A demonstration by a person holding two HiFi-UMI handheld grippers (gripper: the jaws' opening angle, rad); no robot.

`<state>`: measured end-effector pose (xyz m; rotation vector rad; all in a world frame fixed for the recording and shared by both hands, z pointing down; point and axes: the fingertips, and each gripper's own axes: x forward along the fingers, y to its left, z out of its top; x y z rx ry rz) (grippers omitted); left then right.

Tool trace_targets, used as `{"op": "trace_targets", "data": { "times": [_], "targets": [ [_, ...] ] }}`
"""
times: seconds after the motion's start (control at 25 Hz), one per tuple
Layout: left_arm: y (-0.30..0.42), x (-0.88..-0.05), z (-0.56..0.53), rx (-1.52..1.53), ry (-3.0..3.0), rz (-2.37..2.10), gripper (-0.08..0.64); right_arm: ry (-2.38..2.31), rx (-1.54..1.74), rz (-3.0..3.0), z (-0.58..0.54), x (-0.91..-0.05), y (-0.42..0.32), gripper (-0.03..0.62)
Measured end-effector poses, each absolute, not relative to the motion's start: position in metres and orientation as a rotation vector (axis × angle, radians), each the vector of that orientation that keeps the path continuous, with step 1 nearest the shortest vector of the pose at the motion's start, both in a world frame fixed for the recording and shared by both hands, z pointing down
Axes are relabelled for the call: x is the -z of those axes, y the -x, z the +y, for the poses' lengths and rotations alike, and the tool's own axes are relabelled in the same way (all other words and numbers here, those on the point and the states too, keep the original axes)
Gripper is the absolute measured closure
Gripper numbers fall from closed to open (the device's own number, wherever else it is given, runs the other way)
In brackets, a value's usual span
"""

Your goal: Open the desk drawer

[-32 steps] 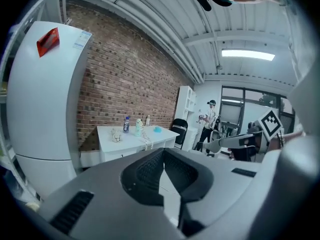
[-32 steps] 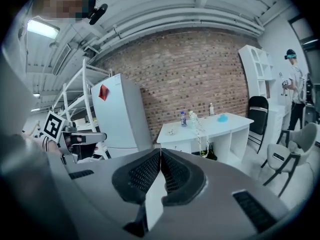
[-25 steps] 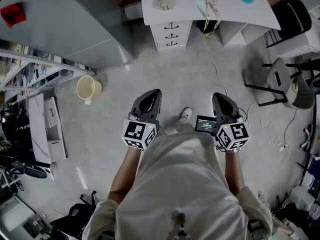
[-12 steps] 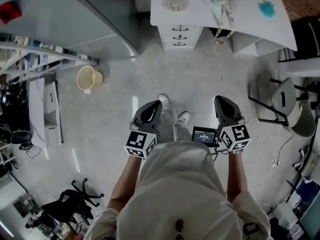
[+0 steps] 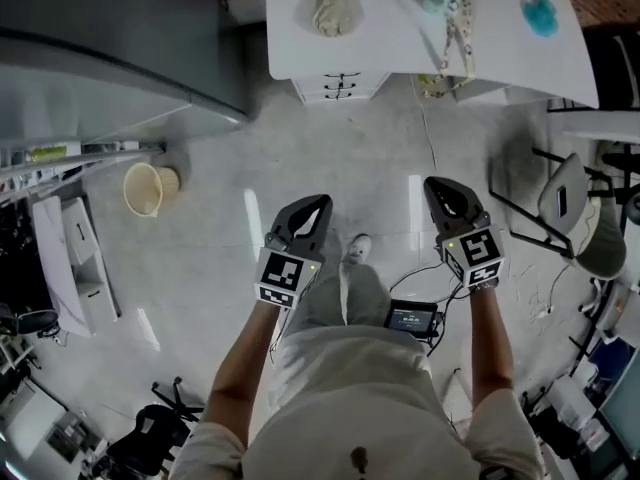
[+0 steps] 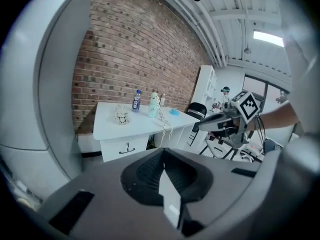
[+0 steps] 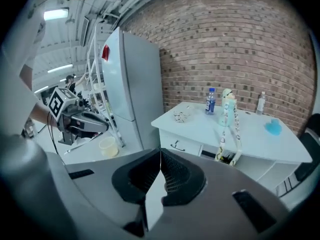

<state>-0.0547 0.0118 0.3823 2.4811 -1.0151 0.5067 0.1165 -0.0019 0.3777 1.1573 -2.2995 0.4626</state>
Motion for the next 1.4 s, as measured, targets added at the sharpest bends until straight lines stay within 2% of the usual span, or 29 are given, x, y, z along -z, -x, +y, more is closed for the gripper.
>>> {"op": "trace_targets", "data": {
  "times": [0.36, 0.52, 0.72, 1.04, 1.08, 1.16, 1.4],
  "targets": [
    [0.043, -0.545, -0.092, -0.832, -2.591, -0.79, 0.552, -0.883, -0.274, -2.205, -0.097, -0.545, -0.06, 0.566],
    [0.037, -0.631, -0.099, -1.091, -2.615, -0.739, 0.552, -0.793, -0.201, -2.122, -0.096, -0.636, -0.053, 0.566],
    [0.022, -0.708, -0.1, -1.441, -2.745, -0.68, 0.552, -0.711, 0.063, -2.04, -0.114, -0.703, -0.048, 0.565],
    [0.008, -0.755, -0.146, -1.881, -2.862, -0.787, 0.549, -0.618, 0.424, -1.907, -0.147, -0.745, -0.043, 0.565],
    [0.007, -0.757, -0.155, -1.928, -2.855, -0.781, 0.532, -0.626, 0.464, -1.893, -0.154, -0.744, -0.042, 0.563],
    [0.004, -0.758, -0.17, -2.009, -2.831, -0.745, 0.421, -0.654, 0.518, -1.878, -0.167, -0.739, -0.042, 0.563],
    [0.001, -0.747, -0.215, -2.198, -2.857, -0.76, 0.402, -0.696, 0.649, -1.849, -0.204, -0.722, -0.034, 0.561]
  ]
}}
